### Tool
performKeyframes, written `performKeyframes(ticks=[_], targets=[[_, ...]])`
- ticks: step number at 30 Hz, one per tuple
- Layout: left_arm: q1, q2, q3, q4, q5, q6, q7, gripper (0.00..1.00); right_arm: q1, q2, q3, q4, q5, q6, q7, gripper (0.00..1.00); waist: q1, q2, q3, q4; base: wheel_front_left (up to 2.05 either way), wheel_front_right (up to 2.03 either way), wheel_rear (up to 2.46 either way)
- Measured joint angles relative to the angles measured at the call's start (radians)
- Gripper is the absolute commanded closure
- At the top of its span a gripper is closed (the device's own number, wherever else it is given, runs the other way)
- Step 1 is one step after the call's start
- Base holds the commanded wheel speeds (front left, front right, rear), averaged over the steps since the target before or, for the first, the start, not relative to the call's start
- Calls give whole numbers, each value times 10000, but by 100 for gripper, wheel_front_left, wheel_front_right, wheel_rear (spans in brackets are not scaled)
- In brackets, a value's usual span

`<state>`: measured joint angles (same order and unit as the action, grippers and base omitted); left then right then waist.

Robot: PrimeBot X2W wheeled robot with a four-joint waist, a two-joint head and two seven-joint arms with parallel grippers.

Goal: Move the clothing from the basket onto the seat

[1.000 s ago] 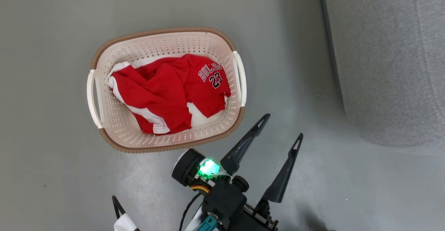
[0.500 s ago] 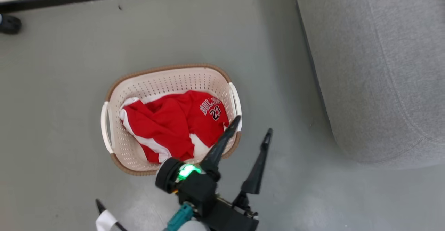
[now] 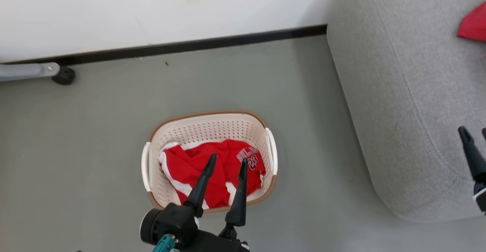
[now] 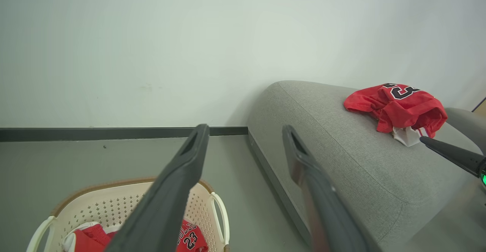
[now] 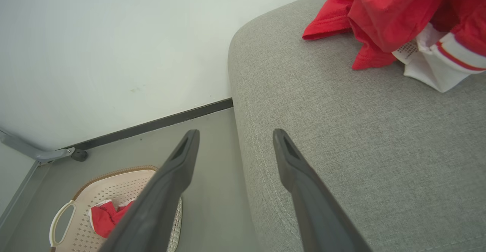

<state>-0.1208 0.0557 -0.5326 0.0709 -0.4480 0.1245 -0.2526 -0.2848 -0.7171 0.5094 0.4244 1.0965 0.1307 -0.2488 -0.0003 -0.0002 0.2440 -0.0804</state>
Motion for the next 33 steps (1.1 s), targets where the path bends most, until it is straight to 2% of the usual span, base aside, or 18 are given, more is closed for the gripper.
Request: performKeyframes(ticks=[3, 7, 14, 20, 26, 33], targets=[[148, -15, 203, 113, 0, 0, 0, 0, 549, 192, -336, -541, -656, -2, 0, 0, 0, 0, -348, 229, 0, 0, 0], [357, -19, 744, 351, 35, 0, 0, 0, 1142, 550, -633, -1446, -1383, -196, -2, 0, 0, 0, -694, 650, 0, 0, 0], [649, -23, 1649, 596, 215, 0, 0, 0, 2116, 930, -671, -2656, -3078, -731, -2, 0, 2, 1, -1217, 1377, 0, 0, 0], [1156, -19, 2190, 717, 416, 0, 0, 0, 2673, 1367, -686, -3386, -3960, -1045, -2, 0, 1, 1, -1600, 1782, 0, 0, 0], [1552, -21, 2441, 662, 468, 0, 0, 0, 3108, 1559, -1041, -3785, -4368, -1225, -2, 0, 2, 1, -1676, 1758, 0, 0, 0], [1552, -23, 2522, 499, 686, 0, 0, 0, 3405, 1628, -1486, -4128, -4828, -1229, -2, 0, 3, 3, -1512, 1504, 0, 0, 0]])
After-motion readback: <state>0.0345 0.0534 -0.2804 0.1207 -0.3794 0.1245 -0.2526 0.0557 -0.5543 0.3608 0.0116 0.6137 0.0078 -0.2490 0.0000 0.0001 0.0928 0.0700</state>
